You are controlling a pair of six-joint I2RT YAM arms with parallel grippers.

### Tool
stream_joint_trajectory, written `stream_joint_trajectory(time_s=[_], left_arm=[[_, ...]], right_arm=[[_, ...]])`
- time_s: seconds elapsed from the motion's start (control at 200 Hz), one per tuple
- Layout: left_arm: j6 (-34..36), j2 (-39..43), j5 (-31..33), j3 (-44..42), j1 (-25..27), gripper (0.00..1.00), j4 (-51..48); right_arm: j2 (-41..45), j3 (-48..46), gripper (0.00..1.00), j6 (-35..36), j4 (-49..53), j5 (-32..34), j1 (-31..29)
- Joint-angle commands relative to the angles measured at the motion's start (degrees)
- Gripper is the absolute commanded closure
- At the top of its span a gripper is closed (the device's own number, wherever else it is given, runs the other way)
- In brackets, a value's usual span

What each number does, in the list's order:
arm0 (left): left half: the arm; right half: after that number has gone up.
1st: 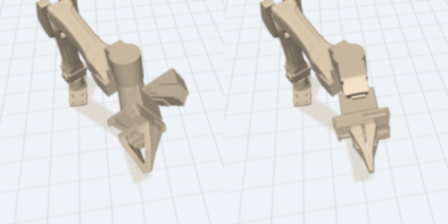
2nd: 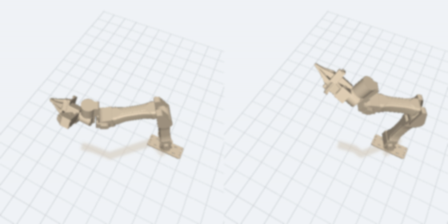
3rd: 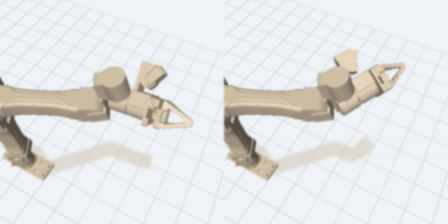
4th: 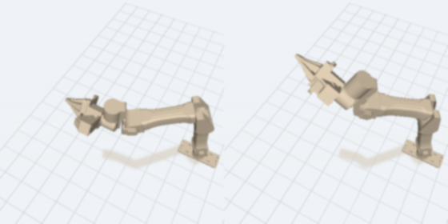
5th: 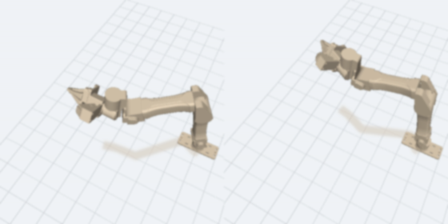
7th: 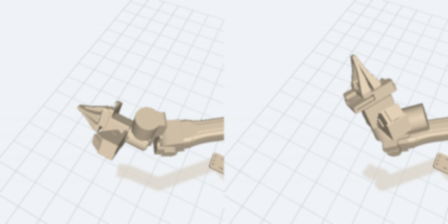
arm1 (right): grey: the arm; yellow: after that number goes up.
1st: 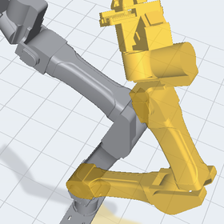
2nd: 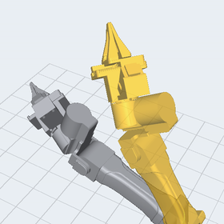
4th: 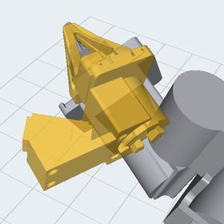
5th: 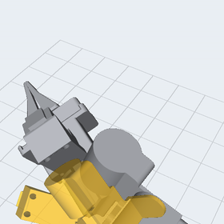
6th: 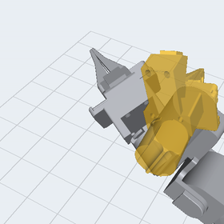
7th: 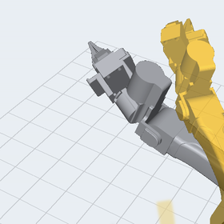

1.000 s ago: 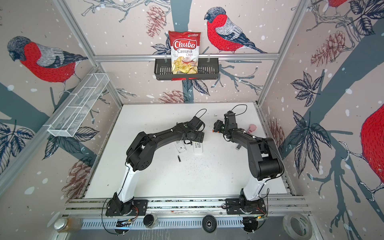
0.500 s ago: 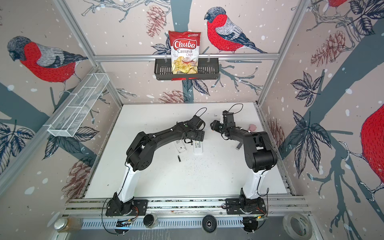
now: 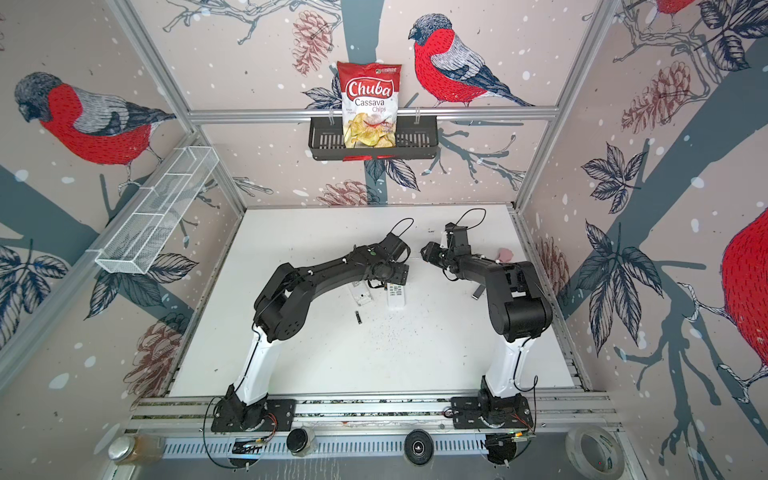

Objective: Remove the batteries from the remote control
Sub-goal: 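Close the left gripper on the white remote while the right gripper draws back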

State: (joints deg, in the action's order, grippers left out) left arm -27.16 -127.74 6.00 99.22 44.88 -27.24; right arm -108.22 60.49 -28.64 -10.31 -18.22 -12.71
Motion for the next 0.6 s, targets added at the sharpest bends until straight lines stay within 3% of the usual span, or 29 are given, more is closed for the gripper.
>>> stream_joint_trajectory(time_s=[0.0, 0.325, 0.595], left_arm=[[-0.6, -0.2, -0.1, -0.6, -0.1, 0.19, 0.4], [-1.1, -0.9, -0.7, 0.0, 0.0, 0.20, 1.2], [-1.2, -2.1, -0.9, 1.7, 0.4, 0.29, 0.8]], right_arm=[[1.4, -0.8, 0.46, 0.0, -1.7, -0.5, -0.1], [5.3, -3.9, 0.46, -0.9, -2.7, 0.6, -0.6], [8.0, -4.9, 0.46, -1.1, -2.4, 1.3, -1.0]])
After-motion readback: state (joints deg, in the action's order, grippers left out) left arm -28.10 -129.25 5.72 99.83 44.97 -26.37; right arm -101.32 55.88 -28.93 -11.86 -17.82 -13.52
